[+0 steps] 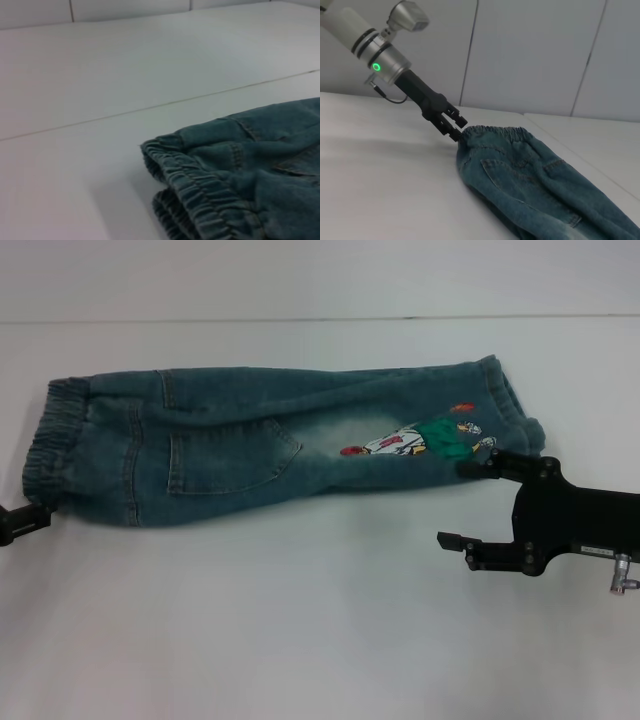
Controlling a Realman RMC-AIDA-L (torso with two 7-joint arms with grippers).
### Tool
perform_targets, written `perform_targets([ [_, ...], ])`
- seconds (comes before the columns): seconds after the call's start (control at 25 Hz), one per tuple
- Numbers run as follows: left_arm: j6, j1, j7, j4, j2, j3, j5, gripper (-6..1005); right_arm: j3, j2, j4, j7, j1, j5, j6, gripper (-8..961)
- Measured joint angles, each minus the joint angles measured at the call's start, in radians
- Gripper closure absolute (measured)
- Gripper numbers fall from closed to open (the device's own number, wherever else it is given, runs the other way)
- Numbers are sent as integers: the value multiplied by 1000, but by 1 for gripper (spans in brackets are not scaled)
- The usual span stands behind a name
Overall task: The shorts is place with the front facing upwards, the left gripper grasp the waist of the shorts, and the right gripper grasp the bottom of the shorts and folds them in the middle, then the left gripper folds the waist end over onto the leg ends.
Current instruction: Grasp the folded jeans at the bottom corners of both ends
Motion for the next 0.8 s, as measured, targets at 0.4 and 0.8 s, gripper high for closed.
perform_targets([
  [0.4, -17, -62, -36, -22, 12, 14, 118, 136, -4, 1, -2, 11, -4, 0, 0, 111],
  [0.8, 41, -68, -32, -20, 22, 12, 158, 305, -3, 1, -6, 13, -6, 0, 1, 113],
])
